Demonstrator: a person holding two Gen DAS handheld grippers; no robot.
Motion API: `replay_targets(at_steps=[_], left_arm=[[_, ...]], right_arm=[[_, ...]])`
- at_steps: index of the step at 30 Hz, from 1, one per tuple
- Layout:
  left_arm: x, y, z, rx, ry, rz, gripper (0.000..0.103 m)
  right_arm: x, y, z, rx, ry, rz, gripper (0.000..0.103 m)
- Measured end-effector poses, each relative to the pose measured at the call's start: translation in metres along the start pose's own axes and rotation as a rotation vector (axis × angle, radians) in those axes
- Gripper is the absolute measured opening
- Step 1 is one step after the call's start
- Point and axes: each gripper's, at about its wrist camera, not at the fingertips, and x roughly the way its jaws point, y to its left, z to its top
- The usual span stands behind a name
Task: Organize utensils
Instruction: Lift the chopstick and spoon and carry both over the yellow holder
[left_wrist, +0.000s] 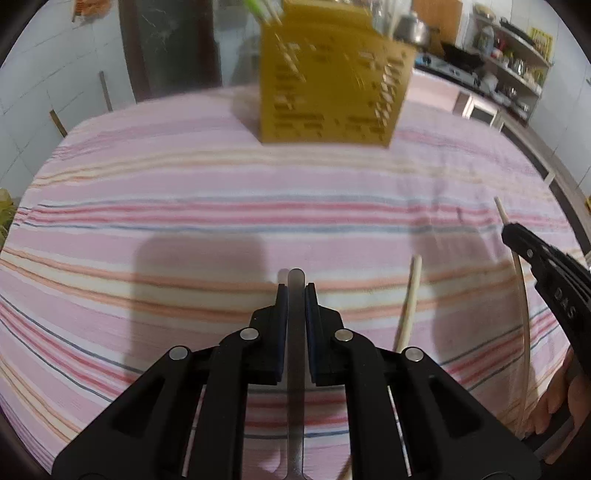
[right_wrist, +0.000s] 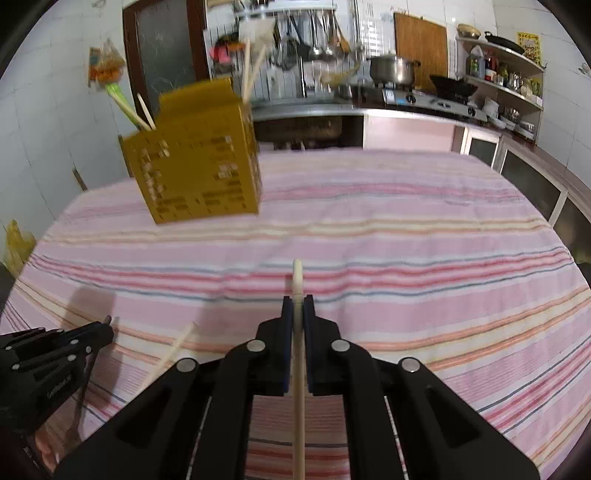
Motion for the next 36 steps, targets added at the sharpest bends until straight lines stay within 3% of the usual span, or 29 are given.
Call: replay_targets(at_steps=[15,22,36], left_arm=[[-0.07,0.009,0.007,0.017,-0.336,0.021,0.008],[-0.085,0.017,0.009,-0.004,-0.406,0.007,0.008],[-0.107,0.017,0.001,0.011,-0.524,0.008,0.008]], right_arm=[[-0.055,0.0,0.01,0.068,-0.289,0.095,0.006],[-0.074,-0.004,0.01,0.083,-0.399,0.119,0.006],[-0.093,0.006,0.005,0.035,-0.497,0.103,0.006]])
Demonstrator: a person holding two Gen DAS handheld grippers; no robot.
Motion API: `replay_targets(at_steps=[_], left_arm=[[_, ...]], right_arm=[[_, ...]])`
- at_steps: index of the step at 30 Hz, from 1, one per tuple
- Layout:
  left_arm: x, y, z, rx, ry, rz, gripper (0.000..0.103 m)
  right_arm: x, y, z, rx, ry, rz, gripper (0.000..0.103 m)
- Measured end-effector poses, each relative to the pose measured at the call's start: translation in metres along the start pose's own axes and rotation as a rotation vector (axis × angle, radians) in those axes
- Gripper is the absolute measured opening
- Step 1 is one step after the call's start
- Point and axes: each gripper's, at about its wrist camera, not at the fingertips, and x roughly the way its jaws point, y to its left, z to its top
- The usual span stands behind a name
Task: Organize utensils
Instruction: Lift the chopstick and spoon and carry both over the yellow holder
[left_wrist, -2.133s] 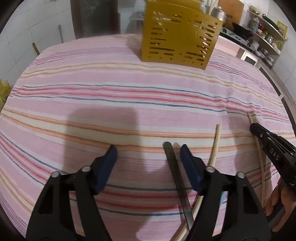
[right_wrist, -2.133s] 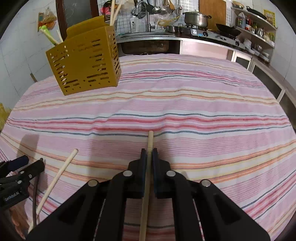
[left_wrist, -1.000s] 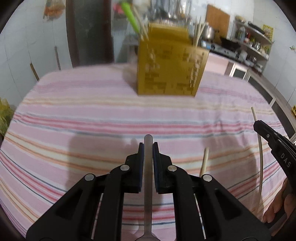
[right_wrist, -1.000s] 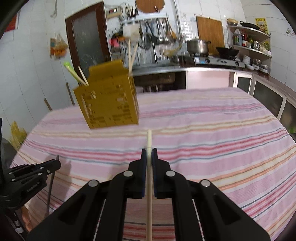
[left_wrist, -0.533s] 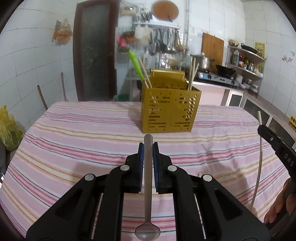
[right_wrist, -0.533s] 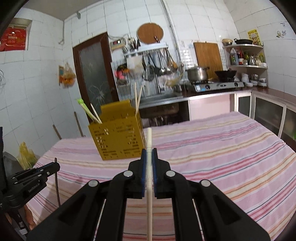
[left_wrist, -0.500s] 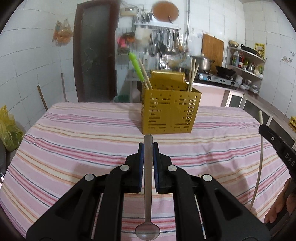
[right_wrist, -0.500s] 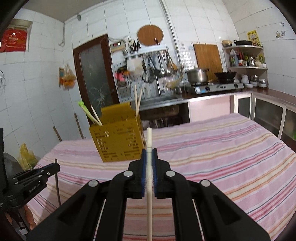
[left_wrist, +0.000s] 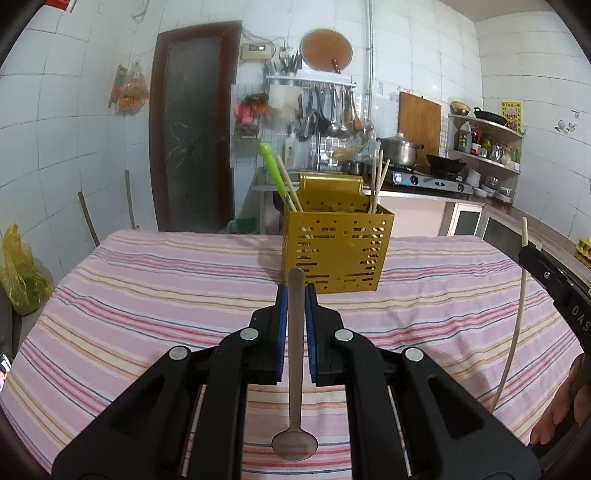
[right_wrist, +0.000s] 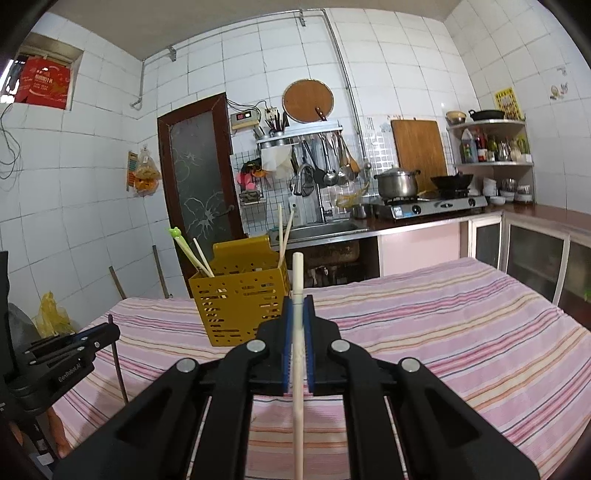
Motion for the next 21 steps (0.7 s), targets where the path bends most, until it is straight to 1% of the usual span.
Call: replay_targets(at_steps=[7,12,17,21], left_arm=[[-0.014,0.0,0.005,-0.001,-0.06,0.003,0.008],[-0.019,0.002,0.018,-0.014,-0.085,-0.007,0.008],[-0.022,0.003,0.042,-0.01,-0.118,-0.027,0.008],[-0.018,0.004,0.077,-0.035,-0.158,-0.051,0.008]], right_arm=[[-0.012,0.007,0.004,-0.016,-0.049,-0.002,0.006],[-0.013,0.017,0.012,-0.051,-0.073,-0.013,0.006],[-0.006,0.017,0.035,-0.036,-0.087,0.007,0.006],[0.007,0.016,0.067,-0.022,-0.131,0.022,0.006]])
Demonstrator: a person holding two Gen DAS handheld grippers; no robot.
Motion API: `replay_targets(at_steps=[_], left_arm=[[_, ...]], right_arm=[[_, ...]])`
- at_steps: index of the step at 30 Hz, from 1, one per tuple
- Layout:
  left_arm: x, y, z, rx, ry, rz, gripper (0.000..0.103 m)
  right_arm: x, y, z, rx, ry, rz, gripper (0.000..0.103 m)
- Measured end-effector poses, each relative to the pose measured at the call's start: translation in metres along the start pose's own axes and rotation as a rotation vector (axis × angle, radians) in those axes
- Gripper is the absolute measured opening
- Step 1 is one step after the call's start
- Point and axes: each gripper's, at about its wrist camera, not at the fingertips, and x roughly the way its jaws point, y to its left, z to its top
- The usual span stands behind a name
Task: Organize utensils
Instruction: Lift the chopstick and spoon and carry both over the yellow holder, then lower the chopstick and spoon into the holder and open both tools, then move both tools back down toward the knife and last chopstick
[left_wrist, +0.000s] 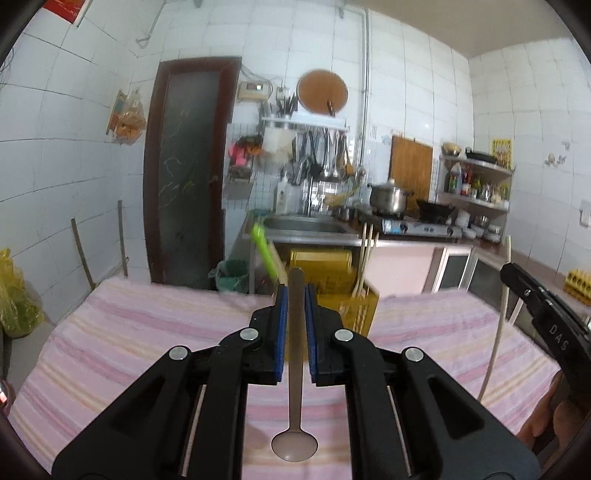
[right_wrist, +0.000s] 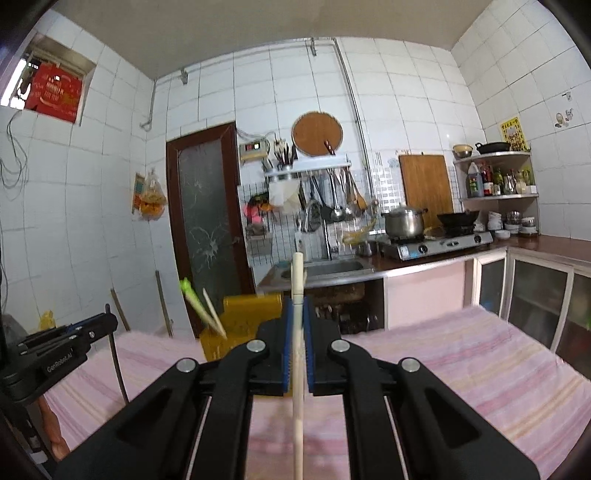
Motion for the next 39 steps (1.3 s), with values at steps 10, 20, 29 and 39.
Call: replay_targets(at_steps=[10,20,29,39], left_arm=[[0.061,-0.014,0.088,-0.003,-0.208,-0.022,0.008],[0.17,-0.012,0.078,0.0,-0.182,-0.016,0.008],[0.202,0.004,0.037,-0.004,-0.082,0.009,0.008],[0.116,0.027,0.052,0.013,-0.074,0.055,0.098]], right_arm=[[0.086,0.006,0.065,0.044,-0.156,0.031,0.006],[0.184,0.008,0.068,0.068,-0.216,0.058,0.006],[0.227,0.01,0.011,0.001,-0.074,0.059,0.006],[0.156,0.0,0.041,-0.098,0.03,-0.034,0.067]])
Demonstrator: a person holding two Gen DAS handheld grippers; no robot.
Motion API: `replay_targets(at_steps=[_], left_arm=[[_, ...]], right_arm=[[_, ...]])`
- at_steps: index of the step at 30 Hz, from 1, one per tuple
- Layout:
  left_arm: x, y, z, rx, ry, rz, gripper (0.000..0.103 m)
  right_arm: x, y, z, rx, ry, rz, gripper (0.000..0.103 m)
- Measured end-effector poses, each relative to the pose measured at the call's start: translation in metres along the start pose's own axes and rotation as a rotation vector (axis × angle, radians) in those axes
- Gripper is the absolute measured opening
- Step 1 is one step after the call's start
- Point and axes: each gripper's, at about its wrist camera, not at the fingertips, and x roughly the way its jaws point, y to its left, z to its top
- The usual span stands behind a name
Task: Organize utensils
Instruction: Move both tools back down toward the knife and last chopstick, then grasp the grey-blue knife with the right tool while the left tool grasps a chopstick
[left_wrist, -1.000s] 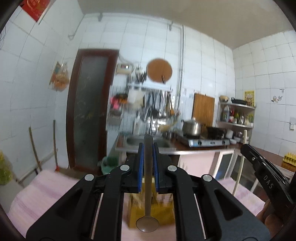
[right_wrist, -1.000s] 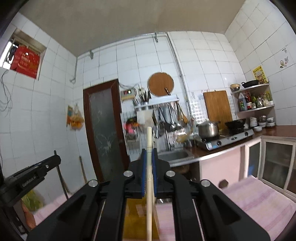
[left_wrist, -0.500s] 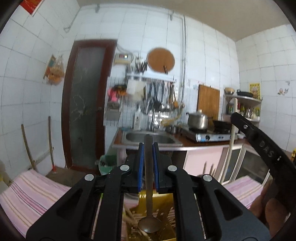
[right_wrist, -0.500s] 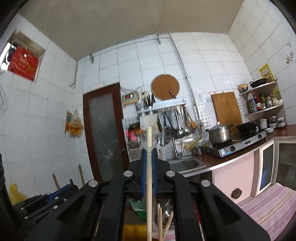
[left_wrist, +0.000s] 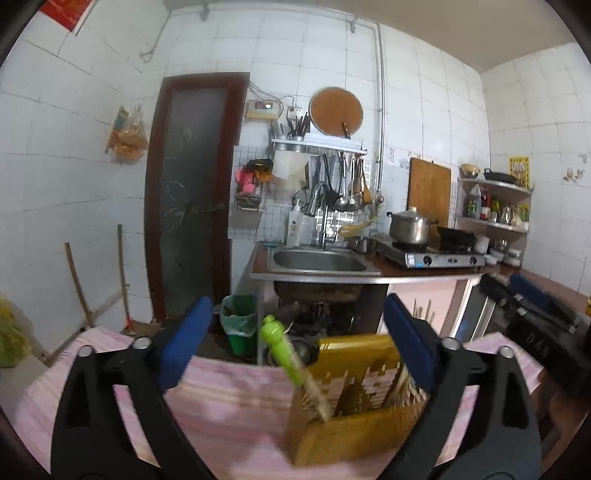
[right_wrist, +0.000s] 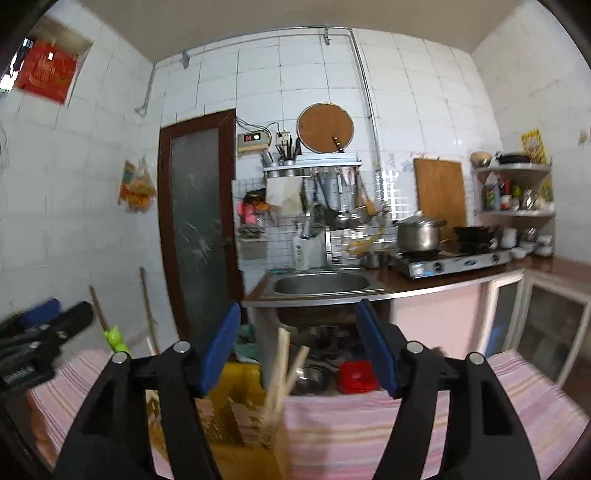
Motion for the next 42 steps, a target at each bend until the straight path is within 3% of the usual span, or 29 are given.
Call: replay_targets(at_steps=[3,7,13,22,28,37,38,40,42], left_arm=[[-0.025,0.011,-0.005,0.007,0.05,0.008,0.098],[-0.048,0.03,-0.025,-0.016,0.142,0.005,0.098],[-0.069,0.056,-0.076,0.005,0.265,0.038,0.098],[-0.069,0.089,-0.146,0.042,0.494,0.006,0.098],[-0.071,0.088,-0.175,0.128,0.556,-0.021,0.098],[-0.074,0.072,-0.188,0.113,0.614,-0.095,0.098],[-0.075,0.069,-0.188,0.12,0.61,-0.098,0.098],[-0.079,0.065,-0.188,0.136,0.602,-0.101,0.098],[-0.082,0.061,-0.188,0.145,0.598,-0.11,0.098]], right_arm=[[-0.03,0.001,0.001,-0.036,0.056,-0.043,0.076],[-0.068,0.006,-0.016,-0.069,0.15,-0.077,0.078],[-0.102,0.014,-0.063,-0.037,0.301,-0.114,0.078],[-0.128,0.031,-0.14,0.051,0.506,-0.18,0.078],[-0.137,0.042,-0.177,0.089,0.634,-0.244,0.078],[-0.161,0.075,-0.2,0.108,0.734,-0.284,0.076],[-0.163,0.081,-0.202,0.107,0.745,-0.287,0.074],[-0.162,0.091,-0.206,0.102,0.78,-0.281,0.058],[-0.161,0.096,-0.211,0.106,0.82,-0.281,0.053]])
